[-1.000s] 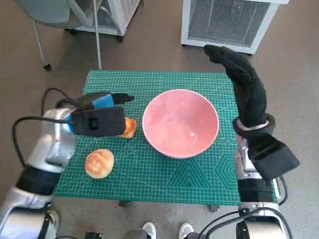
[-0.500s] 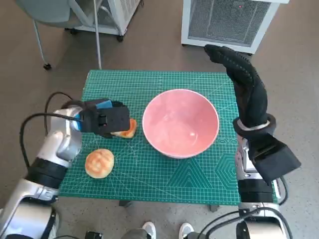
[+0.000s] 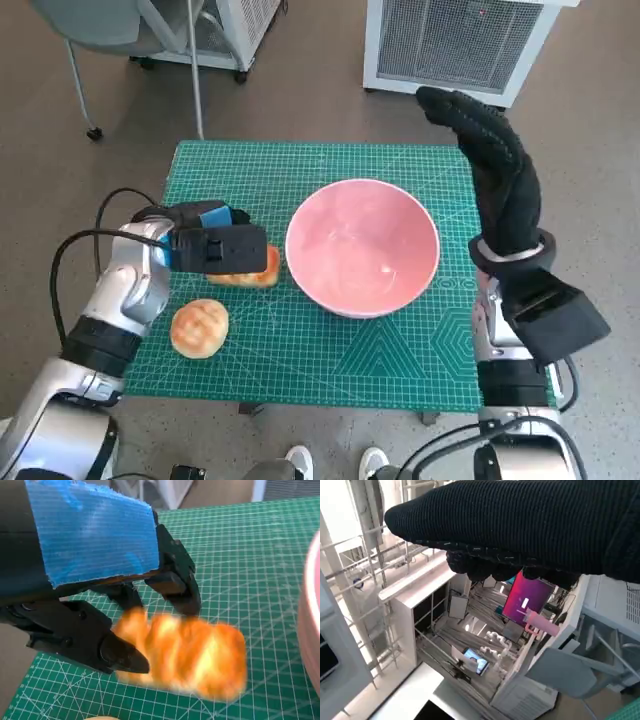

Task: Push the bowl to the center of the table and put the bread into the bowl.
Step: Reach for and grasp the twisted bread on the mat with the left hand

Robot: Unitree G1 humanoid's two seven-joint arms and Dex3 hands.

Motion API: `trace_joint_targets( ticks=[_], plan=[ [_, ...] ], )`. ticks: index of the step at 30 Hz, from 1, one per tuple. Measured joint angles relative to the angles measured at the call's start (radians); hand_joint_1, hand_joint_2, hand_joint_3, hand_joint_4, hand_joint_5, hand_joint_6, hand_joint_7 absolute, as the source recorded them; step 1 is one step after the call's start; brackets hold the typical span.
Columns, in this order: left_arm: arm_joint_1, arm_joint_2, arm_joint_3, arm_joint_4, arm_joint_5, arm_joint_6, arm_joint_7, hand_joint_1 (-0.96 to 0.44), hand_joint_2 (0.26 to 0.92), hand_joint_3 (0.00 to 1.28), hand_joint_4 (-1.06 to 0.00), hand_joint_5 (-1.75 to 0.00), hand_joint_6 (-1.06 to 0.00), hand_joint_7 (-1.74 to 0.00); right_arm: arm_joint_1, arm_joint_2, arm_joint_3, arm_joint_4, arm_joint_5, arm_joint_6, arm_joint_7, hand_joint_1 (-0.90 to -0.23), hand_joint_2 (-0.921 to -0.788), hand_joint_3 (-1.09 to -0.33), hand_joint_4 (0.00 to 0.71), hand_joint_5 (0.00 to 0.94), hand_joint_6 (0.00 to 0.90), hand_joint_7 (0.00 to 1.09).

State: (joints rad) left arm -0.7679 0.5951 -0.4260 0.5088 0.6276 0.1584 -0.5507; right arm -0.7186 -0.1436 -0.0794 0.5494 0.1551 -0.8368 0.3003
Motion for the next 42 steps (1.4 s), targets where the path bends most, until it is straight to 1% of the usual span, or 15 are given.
trace_joint_targets(
  ticks=[3, 6, 9, 14, 19, 23, 25, 27, 31, 33, 37, 39, 40, 41, 42],
  plan=[
    [0.003, 0.009, 0.007, -0.015, -0.002, -0.016, 0.0, 0.0, 0.638, 0.52, -0.72, -1.27, -0.75, -1.04, 0.0, 0.001, 0.0, 0.0, 0.001, 0.001, 0.001, -0.697, -0.921, -0.886, 0.279, 0.003, -0.001, 0.7],
    [0.003, 0.022, 0.018, -0.026, -0.008, -0.034, 0.0, 0.0, 0.687, 0.44, -0.71, -1.26, -0.74, -1.03, 0.0, 0.003, 0.0, 0.0, 0.001, 0.001, 0.003, -0.697, -0.921, -0.884, 0.279, 0.003, -0.001, 0.7],
    [0.003, 0.033, 0.035, -0.033, -0.015, -0.05, 0.0, 0.0, 0.72, 0.38, -0.71, -1.25, -0.74, -1.03, 0.0, 0.003, 0.0, 0.001, 0.004, 0.001, 0.007, -0.697, -0.921, -0.883, 0.279, 0.003, -0.001, 0.7],
    [0.004, 0.045, 0.072, -0.075, -0.037, -0.059, -0.001, 0.0, 0.733, 0.36, -0.72, -1.21, -0.73, -1.06, 0.002, 0.003, 0.0, -0.001, 0.009, 0.006, 0.012, -0.697, -0.921, -0.882, 0.278, 0.003, -0.001, 0.7],
    [0.008, 0.059, 0.131, -0.182, -0.06, -0.042, -0.018, 0.0, 0.735, 0.35, -0.72, -1.21, -0.72, -1.06, 0.01, 0.005, 0.0, -0.012, 0.018, 0.016, 0.016, -0.697, -0.921, -0.882, 0.277, 0.002, -0.001, 0.7],
    [0.01, 0.072, 0.192, -0.288, -0.091, -0.022, -0.02, 0.0, 0.756, 0.31, -0.73, -1.24, -0.74, -0.99, 0.017, 0.006, 0.0, -0.025, 0.021, 0.022, 0.017, -0.692, -0.921, -0.884, 0.276, 0.002, -0.001, 0.7],
    [0.012, 0.076, 0.225, -0.337, -0.11, -0.02, -0.018, 0.0, 0.771, 0.28, -0.74, -1.23, -0.75, -0.96, 0.019, 0.006, 0.0, -0.029, 0.022, 0.024, 0.017, -0.69, -0.921, -0.885, 0.276, 0.002, -0.001, 0.7],
    [0.014, 0.079, 0.258, -0.385, -0.132, -0.021, -0.013, 0.0, 0.801, 0.21, -0.75, -1.21, -0.76, -0.96, 0.022, 0.006, 0.0, -0.033, 0.024, 0.027, 0.017, -0.689, -0.921, -0.886, 0.275, 0.001, -0.001, 0.7],
    [0.022, 0.081, 0.308, -0.463, -0.165, -0.024, -0.001, 0.0, 0.825, 0.16, -0.76, -1.13, -0.76, -1.0, 0.026, 0.006, -0.001, -0.039, 0.027, 0.032, 0.017, -0.689, -0.921, -0.886, 0.275, 0.001, -0.001, 0.7],
    [0.03, 0.081, 0.327, -0.499, -0.172, -0.027, 0.005, 0.0, 0.83, 0.15, -0.77, -1.07, -0.75, -1.06, 0.027, 0.006, -0.002, -0.041, 0.028, 0.034, 0.017, -0.69, -0.921, -0.885, 0.275, 0.001, -0.001, 0.7],
    [0.053, 0.085, 0.353, -0.555, -0.175, -0.021, 0.012, 0.0, 0.879, 0.07, -0.77, -1.03, -0.72, -1.12, 0.029, 0.006, -0.002, -0.044, 0.028, 0.037, 0.016, -0.69, -0.921, -0.885, 0.275, 0.001, -0.001, 0.7],
    [0.072, 0.089, 0.358, -0.587, -0.174, 0.007, 0.001, 0.0, 0.904, 0.12, -0.65, -1.15, -0.6, -1.24, 0.03, 0.005, -0.003, -0.045, 0.028, 0.037, 0.016, -0.691, -0.921, -0.885, 0.275, 0.001, -0.001, 0.69],
    [0.081, 0.092, 0.357, -0.605, -0.174, 0.032, -0.016, -0.03, 0.859, 0.12, -0.56, -1.0, -0.51, -1.13, 0.03, 0.005, -0.003, -0.046, 0.028, 0.038, 0.016, -0.691, -0.921, -0.884, 0.275, 0.001, -0.001, 0.69],
    [0.09, 0.099, 0.355, -0.627, -0.174, 0.067, -0.047, -0.08, 0.799, 0.11, -0.46, -0.7, -0.44, -0.86, 0.03, 0.006, -0.003, -0.048, 0.028, 0.039, 0.016, -0.691, -0.921, -0.883, 0.275, 0.001, -0.001, 0.69],
    [0.098, 0.109, 0.348, -0.648, -0.173, 0.108, -0.085, -0.16, 0.749, 0.09, -0.33, -0.45, -0.34, -0.61, 0.031, 0.006, -0.003, -0.05, 0.028, 0.04, 0.016, -0.691, -0.921, -0.88, 0.275, 0.001, -0.001, 0.69]
  ],
)
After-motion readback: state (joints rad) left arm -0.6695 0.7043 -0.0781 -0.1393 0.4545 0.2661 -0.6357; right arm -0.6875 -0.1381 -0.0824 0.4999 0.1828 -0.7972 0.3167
